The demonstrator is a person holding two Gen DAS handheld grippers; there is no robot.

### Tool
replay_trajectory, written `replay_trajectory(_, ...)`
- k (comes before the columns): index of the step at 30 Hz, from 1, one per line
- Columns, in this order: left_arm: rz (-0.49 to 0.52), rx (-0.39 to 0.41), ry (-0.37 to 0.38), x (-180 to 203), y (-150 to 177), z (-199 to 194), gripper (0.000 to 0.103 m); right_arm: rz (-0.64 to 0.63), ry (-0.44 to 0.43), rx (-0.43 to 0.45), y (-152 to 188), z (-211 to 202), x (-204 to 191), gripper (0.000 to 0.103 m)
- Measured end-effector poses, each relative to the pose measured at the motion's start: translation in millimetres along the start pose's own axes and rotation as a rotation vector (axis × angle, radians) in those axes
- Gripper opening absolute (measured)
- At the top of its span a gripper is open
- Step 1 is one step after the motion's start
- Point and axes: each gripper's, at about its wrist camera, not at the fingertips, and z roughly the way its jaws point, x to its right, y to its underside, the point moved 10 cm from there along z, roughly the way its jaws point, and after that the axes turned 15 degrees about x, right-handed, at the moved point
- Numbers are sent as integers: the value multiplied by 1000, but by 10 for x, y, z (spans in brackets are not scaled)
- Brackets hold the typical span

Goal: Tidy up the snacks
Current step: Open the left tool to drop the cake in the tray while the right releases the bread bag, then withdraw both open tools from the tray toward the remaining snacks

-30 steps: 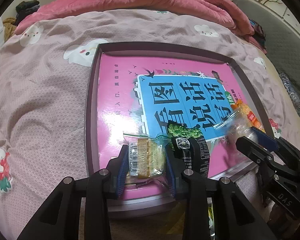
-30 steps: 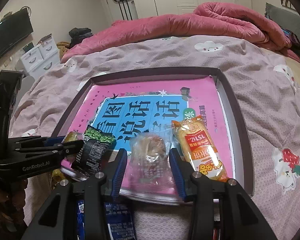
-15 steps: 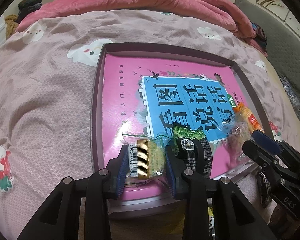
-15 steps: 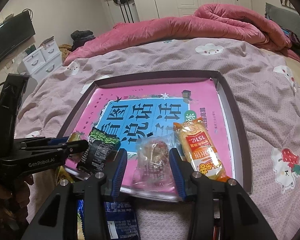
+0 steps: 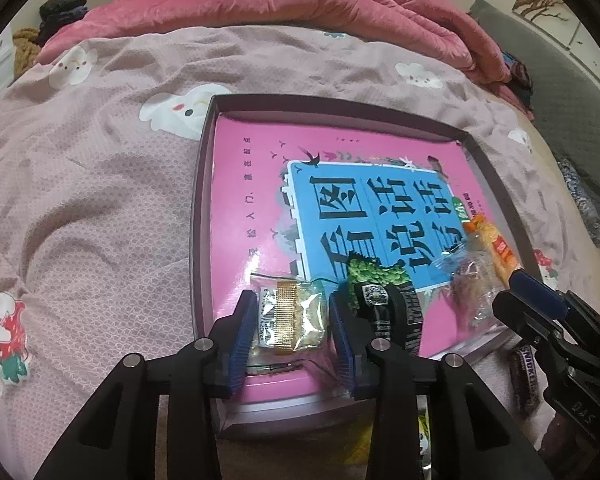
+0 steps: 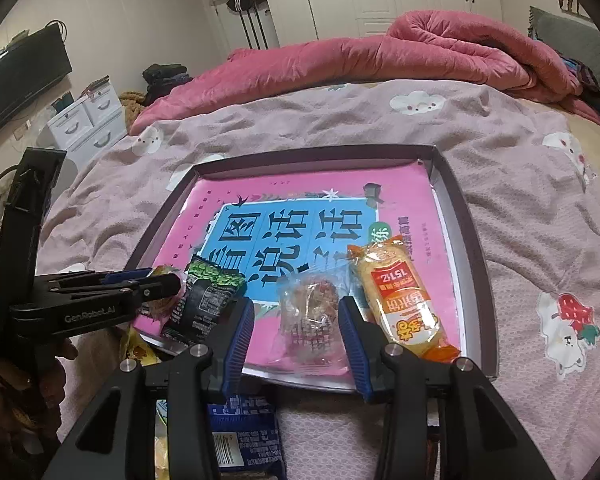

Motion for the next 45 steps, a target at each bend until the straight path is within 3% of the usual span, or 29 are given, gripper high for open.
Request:
replay_trajectory(13,-16,30,6,4,-103,-153,62,14,24,18,-74,-90,76,45)
replay_trajectory(21,-32,36,1,-16,-127,-250,65,19,25,31,-117,-148,72,49)
replay_trajectory(34,-66,111,22,-24,-303,-614,74,30,22,75,-272,-371,71,54)
replay_trajectory(45,-59,138,41,14,-356,-829,75,29,24,97,-344,-573,89,57)
